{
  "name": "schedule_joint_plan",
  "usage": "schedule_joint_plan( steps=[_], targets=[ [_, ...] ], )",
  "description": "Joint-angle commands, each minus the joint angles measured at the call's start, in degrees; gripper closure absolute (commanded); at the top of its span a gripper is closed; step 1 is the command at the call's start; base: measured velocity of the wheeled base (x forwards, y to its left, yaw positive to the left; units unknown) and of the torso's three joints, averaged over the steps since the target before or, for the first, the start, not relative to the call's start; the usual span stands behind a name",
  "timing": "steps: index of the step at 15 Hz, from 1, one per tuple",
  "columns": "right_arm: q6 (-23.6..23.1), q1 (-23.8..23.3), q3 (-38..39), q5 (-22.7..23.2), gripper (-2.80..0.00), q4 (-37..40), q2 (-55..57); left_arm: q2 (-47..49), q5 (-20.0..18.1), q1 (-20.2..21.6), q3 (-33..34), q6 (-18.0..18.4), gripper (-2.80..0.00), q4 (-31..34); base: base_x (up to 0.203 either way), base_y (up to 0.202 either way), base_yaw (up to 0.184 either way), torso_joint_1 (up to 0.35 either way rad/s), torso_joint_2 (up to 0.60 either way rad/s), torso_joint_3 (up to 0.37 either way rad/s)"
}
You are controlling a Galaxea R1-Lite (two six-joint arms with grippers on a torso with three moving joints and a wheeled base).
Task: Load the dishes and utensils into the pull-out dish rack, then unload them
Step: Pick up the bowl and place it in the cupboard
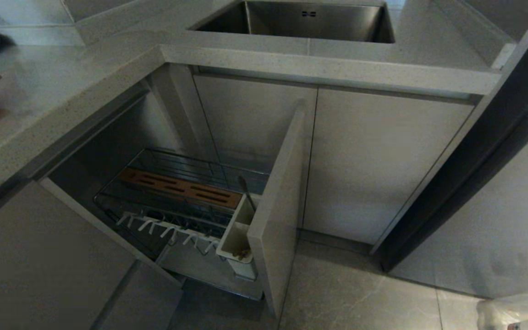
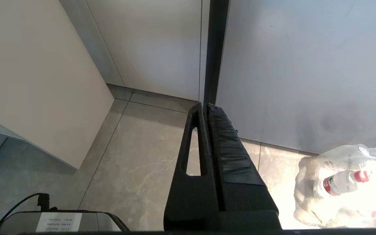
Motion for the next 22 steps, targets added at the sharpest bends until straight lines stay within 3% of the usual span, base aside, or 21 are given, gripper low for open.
schedule_joint_plan(
  steps=[1,4,6,8,10,12,17,19,22],
  targets=[
    [0.00,0.02,0.01,-0.02,0.00,0.02,0.00,-0.75,3.89,-9.74,-0.68,-0.05,0.00,-1.02,0.000,0.000,0.000,0.000,0.00,0.000],
    [0.02,0.02,0.01,-0.02,0.00,0.02,0.04,-0.42,10.60,-22.22,-0.32,-2.60,0.00,-7.52,0.000,0.000,0.000,0.000,0.00,0.000],
    [0.02,0.02,0.01,-0.02,0.00,0.02,0.04,-0.31,11.55,-27.31,1.80,-7.31,0.00,-20.71,0.000,0.000,0.000,0.000,0.00,0.000],
    [0.02,0.02,0.01,-0.02,0.00,0.02,0.00,-0.27,11.74,-31.30,7.40,-9.08,0.00,-36.79,0.000,0.000,0.000,0.000,0.00,0.000],
    [0.02,0.02,0.01,-0.02,0.00,0.02,0.05,-0.24,11.66,-36.72,13.62,-10.11,0.00,-48.77,0.000,0.000,0.000,0.000,0.00,0.000],
    [-0.05,0.02,0.01,-0.02,0.00,0.02,0.01,-0.20,11.58,-43.53,16.87,-13.35,0.00,-53.04,0.000,0.000,0.000,0.000,0.00,0.000],
    [0.00,0.02,0.01,-0.02,0.00,0.02,0.08,2.68,11.55,-60.78,21.87,-27.01,0.00,-55.20,0.000,0.000,0.000,0.000,0.00,0.000],
    [0.02,0.02,0.01,-0.02,0.00,0.02,0.01,5.80,11.57,-64.94,22.46,-34.13,0.00,-55.98,0.000,0.000,0.000,0.000,0.00,0.000],
    [0.02,0.02,0.01,-0.02,0.00,0.02,0.07,10.07,11.67,-67.97,24.09,-39.82,0.00,-58.96,0.000,0.000,0.000,0.000,0.00,0.000]
  ],
)
